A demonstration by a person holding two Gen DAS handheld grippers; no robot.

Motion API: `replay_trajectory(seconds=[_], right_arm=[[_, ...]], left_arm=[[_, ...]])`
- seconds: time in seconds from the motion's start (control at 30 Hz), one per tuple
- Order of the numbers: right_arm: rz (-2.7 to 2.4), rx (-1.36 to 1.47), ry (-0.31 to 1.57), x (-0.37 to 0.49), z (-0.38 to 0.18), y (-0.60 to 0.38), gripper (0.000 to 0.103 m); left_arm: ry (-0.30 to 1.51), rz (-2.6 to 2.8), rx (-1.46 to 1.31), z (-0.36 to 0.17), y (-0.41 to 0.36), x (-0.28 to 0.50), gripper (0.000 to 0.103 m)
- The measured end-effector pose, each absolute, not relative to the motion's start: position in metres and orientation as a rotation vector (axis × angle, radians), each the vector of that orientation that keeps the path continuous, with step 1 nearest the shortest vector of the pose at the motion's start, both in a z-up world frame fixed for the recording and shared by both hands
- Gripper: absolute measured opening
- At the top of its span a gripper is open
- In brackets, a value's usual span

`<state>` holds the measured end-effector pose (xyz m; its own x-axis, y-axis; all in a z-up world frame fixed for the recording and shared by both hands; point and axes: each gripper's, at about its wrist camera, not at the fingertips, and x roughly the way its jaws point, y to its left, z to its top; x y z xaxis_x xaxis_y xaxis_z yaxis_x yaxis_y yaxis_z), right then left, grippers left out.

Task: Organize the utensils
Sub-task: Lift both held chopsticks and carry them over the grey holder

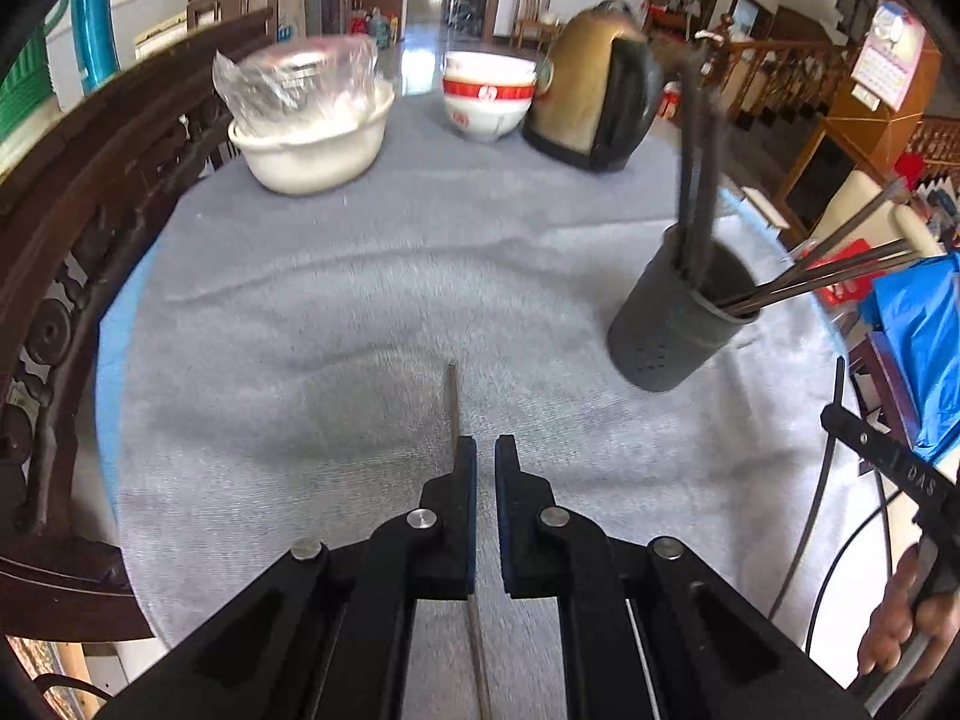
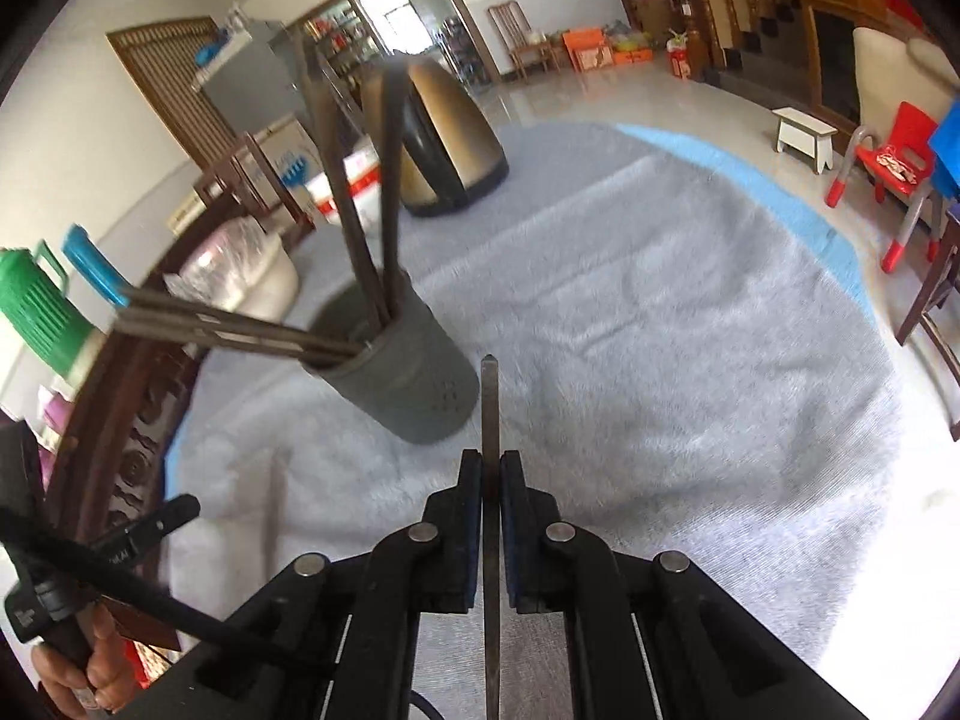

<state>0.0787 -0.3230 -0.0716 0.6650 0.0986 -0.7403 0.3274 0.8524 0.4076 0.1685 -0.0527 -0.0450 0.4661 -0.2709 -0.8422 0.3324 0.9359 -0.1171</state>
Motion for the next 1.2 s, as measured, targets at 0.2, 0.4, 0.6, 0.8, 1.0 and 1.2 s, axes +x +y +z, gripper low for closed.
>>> replay_trajectory(seconds=[0.2,0.4,0.6,0.8,1.0,1.2], right_arm=[[-0.120,0.574,0.790,0.073,-0.051,-0.326,0.006],[-0.109,0.584,0.782,0.070,-0.044,-0.325,0.006],[-0.089,0.591,0.786,0.073,-0.046,-0.322,0.007],[-0.079,0.588,0.791,0.072,-0.047,-0.321,0.007],[-0.074,0.594,0.804,0.072,-0.050,-0.321,0.007],[-0.056,0.580,0.790,0.073,-0.045,-0.315,0.007]], left_arm=[[0.982,-0.415,0.054,-0.028,-0.042,0.163,0.006],[1.117,-0.403,0.024,-0.054,-0.035,0.195,0.007],[1.257,-0.363,0.022,-0.095,-0.045,0.230,0.032],[1.365,-0.331,0.054,-0.128,-0.067,0.265,0.036],[1.404,-0.330,0.045,-0.138,-0.076,0.283,0.007],[1.336,-0.331,0.055,-0.126,-0.078,0.268,0.006]])
